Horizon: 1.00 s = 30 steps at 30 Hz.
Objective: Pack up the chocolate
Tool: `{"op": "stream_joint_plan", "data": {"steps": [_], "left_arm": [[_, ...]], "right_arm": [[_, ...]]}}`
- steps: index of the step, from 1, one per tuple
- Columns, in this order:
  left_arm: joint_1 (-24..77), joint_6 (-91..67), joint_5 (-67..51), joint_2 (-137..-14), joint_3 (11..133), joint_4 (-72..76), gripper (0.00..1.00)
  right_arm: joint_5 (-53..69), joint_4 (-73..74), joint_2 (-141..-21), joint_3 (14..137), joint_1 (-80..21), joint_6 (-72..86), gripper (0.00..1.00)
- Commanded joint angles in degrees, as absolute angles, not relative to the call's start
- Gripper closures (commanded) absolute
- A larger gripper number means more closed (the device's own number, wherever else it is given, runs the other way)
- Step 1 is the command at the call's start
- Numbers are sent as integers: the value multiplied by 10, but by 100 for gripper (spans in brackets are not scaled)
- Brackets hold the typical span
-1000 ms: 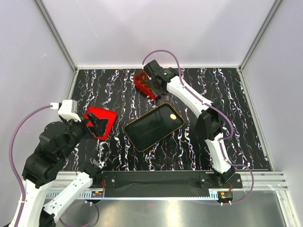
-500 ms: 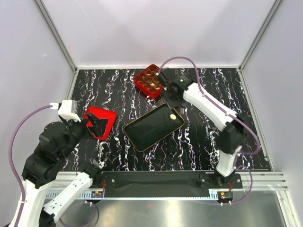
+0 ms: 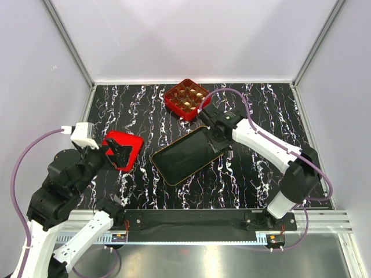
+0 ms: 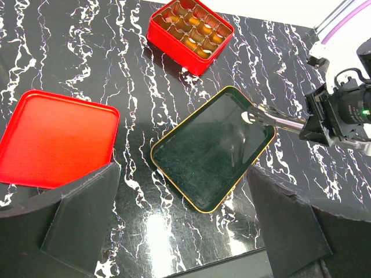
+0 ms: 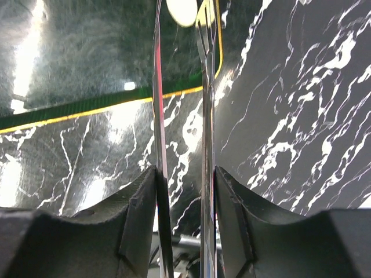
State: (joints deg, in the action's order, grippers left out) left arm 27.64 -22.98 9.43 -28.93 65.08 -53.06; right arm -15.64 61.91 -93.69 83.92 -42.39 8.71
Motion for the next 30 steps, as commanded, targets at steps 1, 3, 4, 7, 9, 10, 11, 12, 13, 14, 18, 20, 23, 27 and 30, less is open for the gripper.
{"op": "stream_joint_plan", "data": {"steps": [1,3,4,7,9,10,11,12,13,14,18,20,23,27,30], "left_arm": [[274,-234,93,-285,655,-503,1],[274,-234,93,-285,657,-505,1],[274,-234,95,-285,657,-505,1],[274,-233,97,-286,658,-508,1],[274,-232,97,-286,658,-509,1],[274,-231,98,-286,658,-508,1],[274,-231,98,-286,659,-510,1],[274,-230,98,-286,660,-509,1],[274,-229,99,-287,661,-511,1],[274,-229,99,-287,661,-510,1],[274,-227,103,-287,664,-511,1],[274,-227,103,-288,662,-510,1],[274,-228,101,-290,661,-509,1],[274,-229,100,-293,664,-507,1],[274,-231,96,-294,663,-501,1]], "right_arm": [[-183,571,-934,845,-428,57,51],[-174,566,-941,842,-427,51,51],[-171,559,-946,836,-428,50,50],[-179,556,-959,832,-428,48,50],[-188,555,-962,831,-427,49,50],[-195,555,-965,830,-427,49,50],[-200,554,-967,829,-428,48,50],[-205,554,-968,828,-427,47,50],[-212,554,-971,825,-428,46,50],[-214,554,-974,824,-427,45,50],[-211,552,-976,817,-428,42,50],[-200,554,-975,814,-428,43,51],[-175,556,-967,807,-427,48,51],[-141,575,-954,803,-428,58,51],[-113,577,-937,797,-428,60,51]]}}
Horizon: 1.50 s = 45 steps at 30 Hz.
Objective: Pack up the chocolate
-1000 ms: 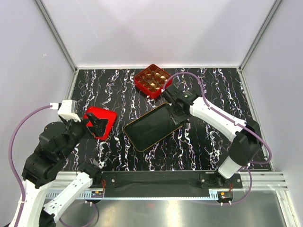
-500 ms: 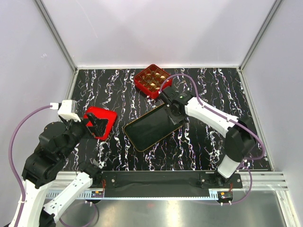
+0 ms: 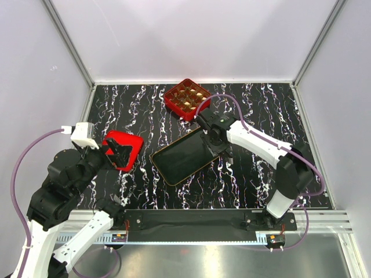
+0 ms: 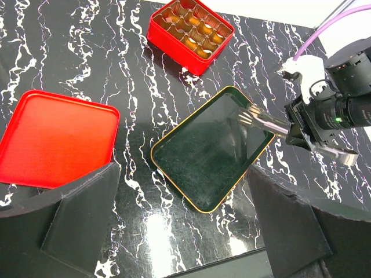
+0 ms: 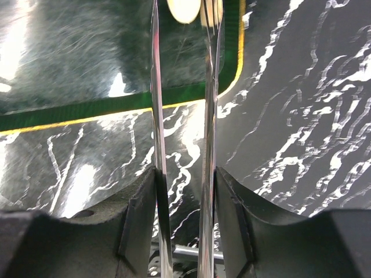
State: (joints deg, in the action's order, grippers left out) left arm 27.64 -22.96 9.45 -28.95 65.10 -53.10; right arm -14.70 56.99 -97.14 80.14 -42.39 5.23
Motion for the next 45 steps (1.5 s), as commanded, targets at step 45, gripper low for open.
{"op": "stream_joint_plan", "data": {"steps": [45], "left_arm": [[274,-232,104,-324,670,-491,1]], "right_arm": [[-207,574,-1068,1106,-416,3,61]]}}
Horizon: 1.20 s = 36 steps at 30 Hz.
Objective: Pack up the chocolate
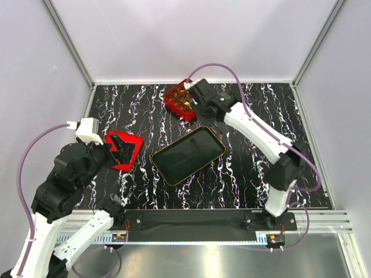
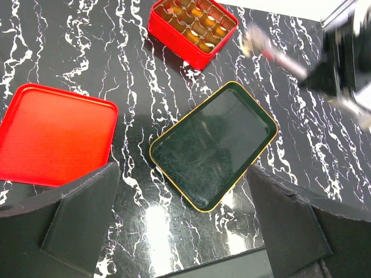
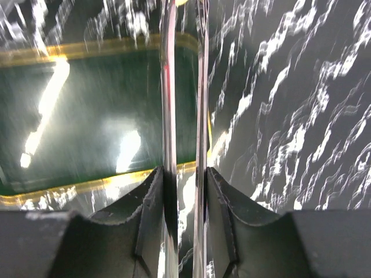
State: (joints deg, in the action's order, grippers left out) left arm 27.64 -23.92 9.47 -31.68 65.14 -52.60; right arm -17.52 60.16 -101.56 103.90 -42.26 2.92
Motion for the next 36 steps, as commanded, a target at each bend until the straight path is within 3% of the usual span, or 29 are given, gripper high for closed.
{"op": "stream_joint_plan", "data": {"steps": [1,10,23,36], "left_arm": [[274,-231,105,-325,671,-491,1],[274,-227,105,-326,685,-505,1],[274,-228,100,-323,668,-495,1],[274,-227,103,-323,664,-496,1]], "right_arm": [[-211,571,-1084,1127,-414,-13,61],[-207,584,-1266,1324,-402,-49,61],[-210,493,-1289,1251,-403,-58,60],[-215,484,-1316,1266,-402,-67,53]]}}
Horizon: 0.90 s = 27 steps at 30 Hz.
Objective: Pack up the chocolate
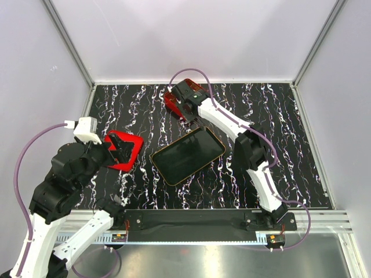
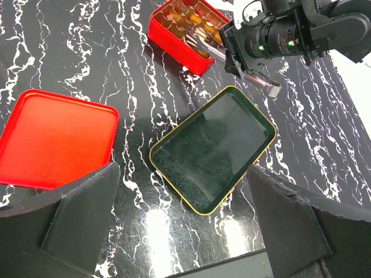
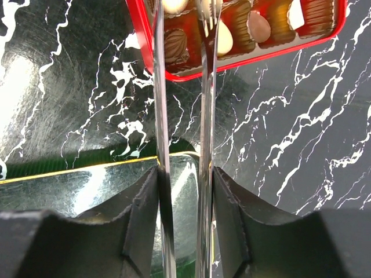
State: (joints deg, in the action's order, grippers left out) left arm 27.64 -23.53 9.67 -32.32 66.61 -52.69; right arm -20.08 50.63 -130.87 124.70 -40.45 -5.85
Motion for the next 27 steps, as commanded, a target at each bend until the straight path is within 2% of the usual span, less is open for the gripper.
{"op": "stream_joint_plan", "data": {"steps": [1,7,15,23,27], "left_arm": [[274,-227,102,-323,664,-497,1],[274,-229,99,-325,666,-497,1],[274,-229,95,-340,689,-498,1],[274,-233,90,-338,686,-497,1],[274,-240,78,-337,660,-487,1]], "right_arm": [[-217,483,-1314,1269,-402,-68,53],[-233,480,-1308,1289,-402,-78,49],[-248,502,-1231,1277,-403,-74,52],[-288,451,-1018,1016,-378,-35,52],[-303,387,-975,891,-338,-53,50]]}}
